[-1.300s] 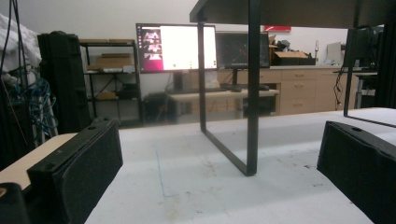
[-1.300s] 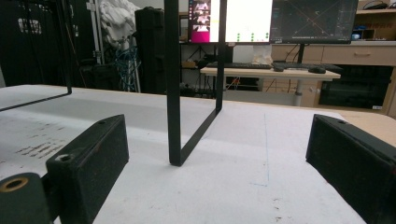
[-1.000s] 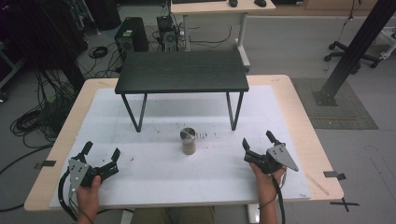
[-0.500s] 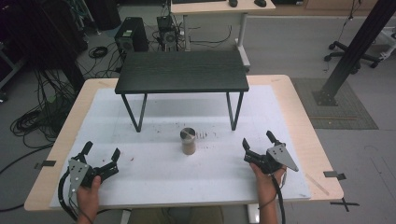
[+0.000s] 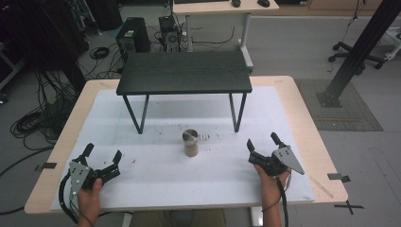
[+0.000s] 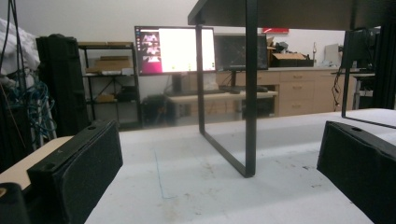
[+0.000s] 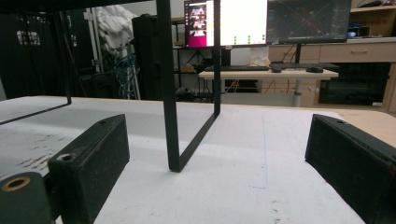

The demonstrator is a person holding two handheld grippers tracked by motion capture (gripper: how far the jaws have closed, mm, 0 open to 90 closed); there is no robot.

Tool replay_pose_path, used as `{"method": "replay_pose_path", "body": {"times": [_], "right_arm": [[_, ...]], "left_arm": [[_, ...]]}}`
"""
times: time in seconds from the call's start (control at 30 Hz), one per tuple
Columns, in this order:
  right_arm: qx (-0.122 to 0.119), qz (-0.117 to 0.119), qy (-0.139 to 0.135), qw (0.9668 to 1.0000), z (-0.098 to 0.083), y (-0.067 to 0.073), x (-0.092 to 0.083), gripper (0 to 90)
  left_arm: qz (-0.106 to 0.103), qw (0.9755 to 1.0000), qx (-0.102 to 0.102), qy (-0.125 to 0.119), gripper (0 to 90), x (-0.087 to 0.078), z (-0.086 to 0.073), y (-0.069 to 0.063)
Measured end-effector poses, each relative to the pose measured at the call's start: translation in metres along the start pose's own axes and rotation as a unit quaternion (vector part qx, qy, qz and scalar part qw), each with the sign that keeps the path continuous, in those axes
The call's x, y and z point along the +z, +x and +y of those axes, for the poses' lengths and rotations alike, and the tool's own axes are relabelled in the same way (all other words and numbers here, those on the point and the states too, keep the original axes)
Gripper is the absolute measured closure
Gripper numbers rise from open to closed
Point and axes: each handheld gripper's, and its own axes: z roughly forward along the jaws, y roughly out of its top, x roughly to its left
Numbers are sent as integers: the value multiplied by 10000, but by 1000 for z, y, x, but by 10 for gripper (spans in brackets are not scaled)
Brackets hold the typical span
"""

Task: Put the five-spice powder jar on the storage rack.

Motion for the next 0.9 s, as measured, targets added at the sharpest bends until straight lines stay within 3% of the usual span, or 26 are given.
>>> {"method": "replay_pose_path", "body": {"times": [0.17, 0.6, 0.9], "right_arm": [[-4, 50, -43, 10000, 8, 5, 1, 62], [-180, 451, -170, 9987, 30, 23, 7, 53], [-174, 801, -298, 9962, 39, 44, 12, 53]], "left_arm": [[-7, 10000, 3, -1, 4, 0, 0, 0], [-12, 10000, 15, -14, 3, 0, 0, 0], [-11, 10000, 22, -18, 3, 0, 0, 0]]}}
